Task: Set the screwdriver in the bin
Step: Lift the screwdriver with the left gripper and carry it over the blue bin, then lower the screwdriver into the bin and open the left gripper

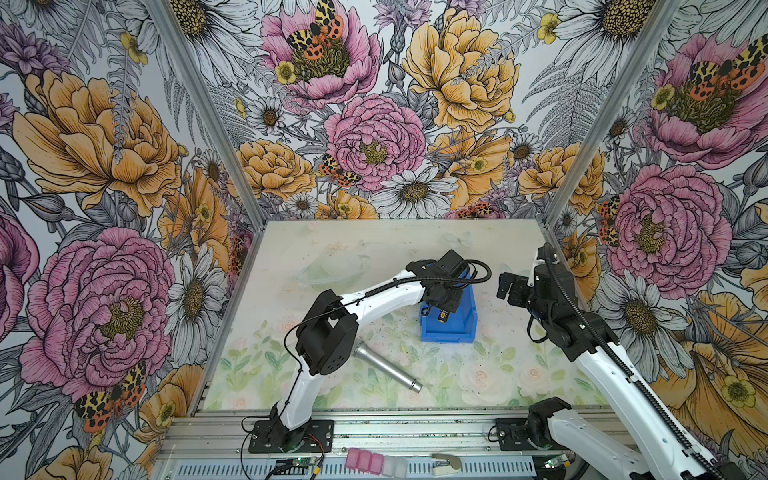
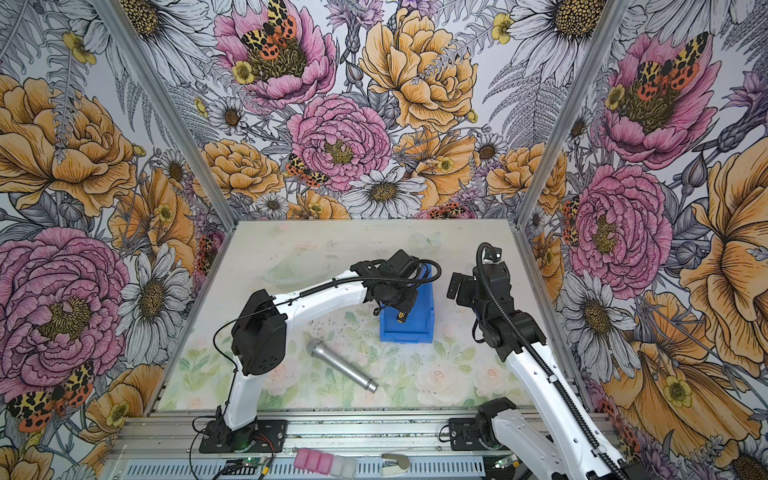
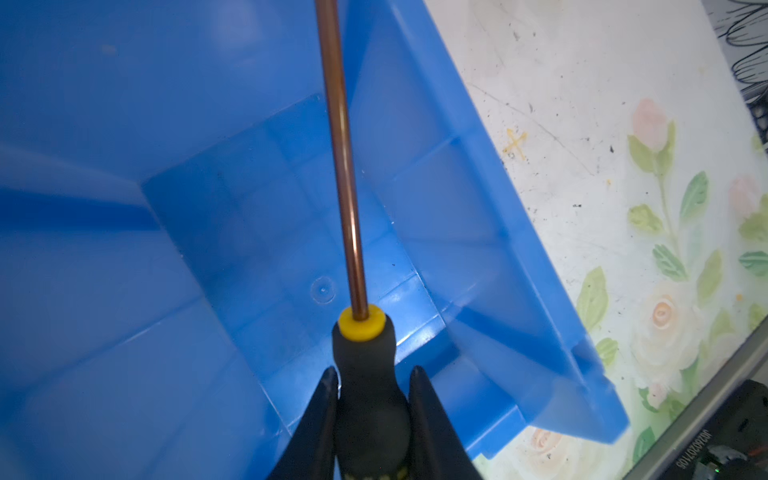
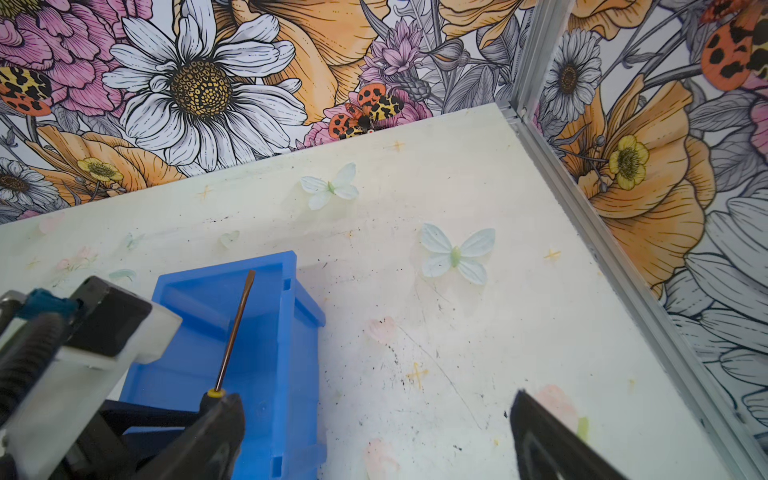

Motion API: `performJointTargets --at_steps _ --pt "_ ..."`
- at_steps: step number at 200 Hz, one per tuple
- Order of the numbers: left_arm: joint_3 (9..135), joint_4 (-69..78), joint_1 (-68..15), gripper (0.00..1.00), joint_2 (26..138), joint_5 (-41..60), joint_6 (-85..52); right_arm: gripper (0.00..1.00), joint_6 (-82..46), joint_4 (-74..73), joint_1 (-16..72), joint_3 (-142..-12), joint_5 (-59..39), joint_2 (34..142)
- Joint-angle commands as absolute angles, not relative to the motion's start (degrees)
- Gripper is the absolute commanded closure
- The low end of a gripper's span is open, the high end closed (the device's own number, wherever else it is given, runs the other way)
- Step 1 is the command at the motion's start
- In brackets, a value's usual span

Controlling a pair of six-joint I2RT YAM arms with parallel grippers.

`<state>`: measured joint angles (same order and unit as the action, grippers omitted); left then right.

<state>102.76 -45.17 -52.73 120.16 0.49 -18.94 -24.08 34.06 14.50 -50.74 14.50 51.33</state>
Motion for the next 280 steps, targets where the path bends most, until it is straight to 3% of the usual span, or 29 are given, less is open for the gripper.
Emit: performJointTargets --at_steps 1,56,186,232,261,280 --pt "103.60 -45.61 -53.04 1.00 119.77 -0.97 -19.48 0.00 -23.03 34.80 13.71 -50.16 14.79 50.79" --pt "101.33 -45.42 -53.16 1.00 120.65 -1.66 -19.86 0.01 -23.03 34.72 13.01 -49.66 14.11 51.23" --pt "103.45 -45.01 -53.89 0.97 125.59 -4.18 -19.20 0.01 -25.25 34.71 12.06 -48.78 23.58 47.87" --pt "104.23 -45.00 -53.92 0.66 124.16 -3.81 -18.85 0.00 -25.70 34.63 11.56 -49.54 23.55 48.19" --pt "104.60 -45.01 -54.23 0.54 121.51 -2.90 -18.20 0.00 -26.36 34.63 11.51 -49.39 23.64 47.73" --pt "104.39 -45.00 -54.36 0.52 119.13 -2.65 -18.19 0.01 -26.70 34.61 11.37 -49.46 23.64 47.72"
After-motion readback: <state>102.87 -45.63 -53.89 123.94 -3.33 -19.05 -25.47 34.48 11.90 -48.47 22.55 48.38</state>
